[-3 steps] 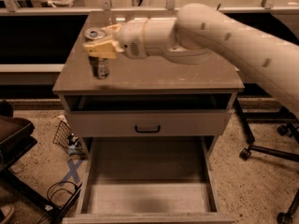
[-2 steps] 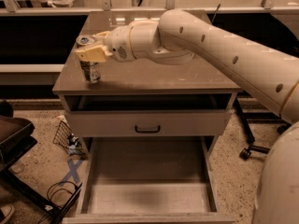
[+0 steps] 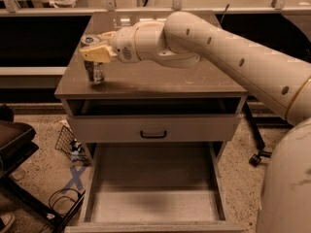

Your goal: Pick redbull can from middle drawer and place on counter

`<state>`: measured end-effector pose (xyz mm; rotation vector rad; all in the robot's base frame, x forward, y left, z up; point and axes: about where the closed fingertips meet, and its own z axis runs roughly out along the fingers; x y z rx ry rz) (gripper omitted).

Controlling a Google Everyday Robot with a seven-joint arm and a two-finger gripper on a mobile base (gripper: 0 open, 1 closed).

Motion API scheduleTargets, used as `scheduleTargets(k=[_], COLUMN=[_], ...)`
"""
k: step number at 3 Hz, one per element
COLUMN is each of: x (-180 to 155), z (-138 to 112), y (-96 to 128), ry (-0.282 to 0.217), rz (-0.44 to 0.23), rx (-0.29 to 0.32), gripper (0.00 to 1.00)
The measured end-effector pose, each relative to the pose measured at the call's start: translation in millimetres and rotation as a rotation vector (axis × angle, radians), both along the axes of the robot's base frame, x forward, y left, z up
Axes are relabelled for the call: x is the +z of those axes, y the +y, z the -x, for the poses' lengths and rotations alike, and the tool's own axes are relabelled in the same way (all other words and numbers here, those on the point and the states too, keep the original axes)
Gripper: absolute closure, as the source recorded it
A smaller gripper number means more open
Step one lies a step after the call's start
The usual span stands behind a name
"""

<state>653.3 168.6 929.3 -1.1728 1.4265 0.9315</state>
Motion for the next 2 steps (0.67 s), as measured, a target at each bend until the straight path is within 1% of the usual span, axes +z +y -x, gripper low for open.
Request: scheduleTargets(k=[1,2], x=[7.0,12.6], z=[-20.0,-44.1], y=[0.3,-4.3], ry=[0.003,0.016], rz=[0.001,0.02], rx=[-0.029,-0.066], gripper=[1.0,1.0])
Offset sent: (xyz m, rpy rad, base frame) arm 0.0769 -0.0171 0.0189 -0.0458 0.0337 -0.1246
